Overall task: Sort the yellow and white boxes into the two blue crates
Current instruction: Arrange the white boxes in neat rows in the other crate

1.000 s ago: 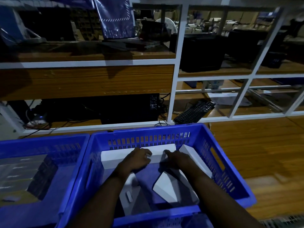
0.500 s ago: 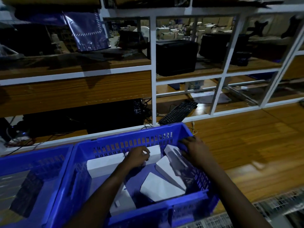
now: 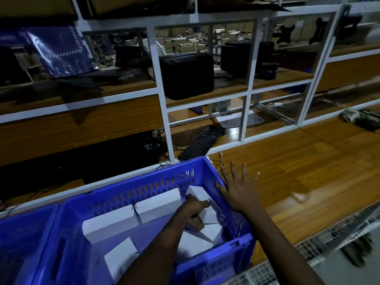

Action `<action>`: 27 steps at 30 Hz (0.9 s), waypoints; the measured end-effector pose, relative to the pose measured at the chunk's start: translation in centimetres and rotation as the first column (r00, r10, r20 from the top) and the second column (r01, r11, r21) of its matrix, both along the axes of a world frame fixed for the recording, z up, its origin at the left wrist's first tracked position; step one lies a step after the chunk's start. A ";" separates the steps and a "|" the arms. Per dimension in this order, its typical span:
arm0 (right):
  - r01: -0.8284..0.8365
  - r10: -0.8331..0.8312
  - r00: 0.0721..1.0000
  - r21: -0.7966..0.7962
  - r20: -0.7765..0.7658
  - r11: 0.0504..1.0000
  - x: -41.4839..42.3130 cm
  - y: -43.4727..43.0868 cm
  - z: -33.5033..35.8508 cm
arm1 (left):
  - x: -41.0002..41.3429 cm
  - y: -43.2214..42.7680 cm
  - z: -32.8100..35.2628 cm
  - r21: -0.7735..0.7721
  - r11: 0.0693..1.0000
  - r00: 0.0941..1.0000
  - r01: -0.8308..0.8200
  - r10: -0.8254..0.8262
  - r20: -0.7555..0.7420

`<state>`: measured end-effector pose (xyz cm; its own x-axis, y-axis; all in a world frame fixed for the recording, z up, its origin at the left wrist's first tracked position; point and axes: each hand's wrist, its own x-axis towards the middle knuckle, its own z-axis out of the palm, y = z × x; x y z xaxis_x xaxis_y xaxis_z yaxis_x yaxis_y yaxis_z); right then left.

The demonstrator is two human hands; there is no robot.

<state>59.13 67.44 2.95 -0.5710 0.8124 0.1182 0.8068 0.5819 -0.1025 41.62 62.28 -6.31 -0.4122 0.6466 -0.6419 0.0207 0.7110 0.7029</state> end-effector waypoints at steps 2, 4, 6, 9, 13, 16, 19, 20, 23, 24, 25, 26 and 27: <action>0.017 -0.017 1.000 0.013 0.009 1.000 0.0 0.2 -0.2 | 2.0 -1.1 3.1 0.035 0.998 0.997 -0.052 0.050 0.056; 0.034 -0.034 0.999 0.003 0.007 0.999 -0.1 0.3 -0.5 | 3.1 -1.8 4.1 0.039 0.990 0.979 -0.133 0.125 0.159; 0.039 -0.039 0.999 0.008 0.006 0.999 -0.1 0.4 -0.7 | 3.0 -1.9 3.9 0.025 0.985 0.967 -0.170 0.161 0.199; 0.032 -0.032 0.999 0.001 0.006 0.999 -0.2 0.4 -0.6 | 2.6 -1.9 3.7 0.055 0.986 0.969 -0.160 0.146 0.201; 0.039 -0.039 0.999 -0.014 0.011 0.999 -0.2 0.3 -0.5 | 2.2 -2.1 4.1 0.079 0.987 0.970 -0.142 0.122 0.210; 0.040 -0.040 0.999 -0.023 0.006 0.999 -0.4 0.2 -0.3 | 1.6 -2.6 4.8 0.089 0.987 0.970 -0.131 0.109 0.217; 0.008 -0.008 0.999 0.022 -0.041 1.000 -0.5 -0.4 0.4 | 0.2 -4.0 5.8 0.207 0.973 0.976 -0.107 0.063 0.208; -0.017 0.020 0.997 0.050 -0.068 0.999 -0.5 -0.6 0.6 | -0.7 -4.7 6.2 0.259 0.963 0.985 -0.080 0.037 0.168; -0.108 0.140 0.973 0.174 -0.183 0.979 -1.5 -1.8 1.4 | -3.6 -8.0 7.2 0.340 0.940 0.999 0.039 -0.036 -0.014; -0.140 0.188 0.952 0.205 -0.241 0.969 -2.3 -2.4 1.6 | -4.6 -9.3 7.7 0.344 0.937 0.997 0.067 -0.047 -0.068; -0.171 0.229 0.923 0.204 -0.310 0.964 -3.4 -3.1 1.6 | -5.6 -10.5 8.2 0.347 0.934 0.992 0.086 -0.048 -0.115; -0.206 0.257 0.889 0.172 -0.378 0.963 -4.7 -4.0 1.7 | -6.6 -11.8 8.5 0.347 0.932 0.985 0.108 -0.054 -0.161; -0.245 0.263 0.859 0.100 -0.438 0.964 -6.2 -4.9 1.7 | -7.7 -12.9 8.6 0.347 0.928 0.975 0.134 -0.061 -0.213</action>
<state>52.92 62.52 4.67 -0.6363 0.6357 0.4371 0.5050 0.7715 -0.3869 33.93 49.34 2.30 -0.4288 0.8606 -0.2746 0.2393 0.4013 0.8841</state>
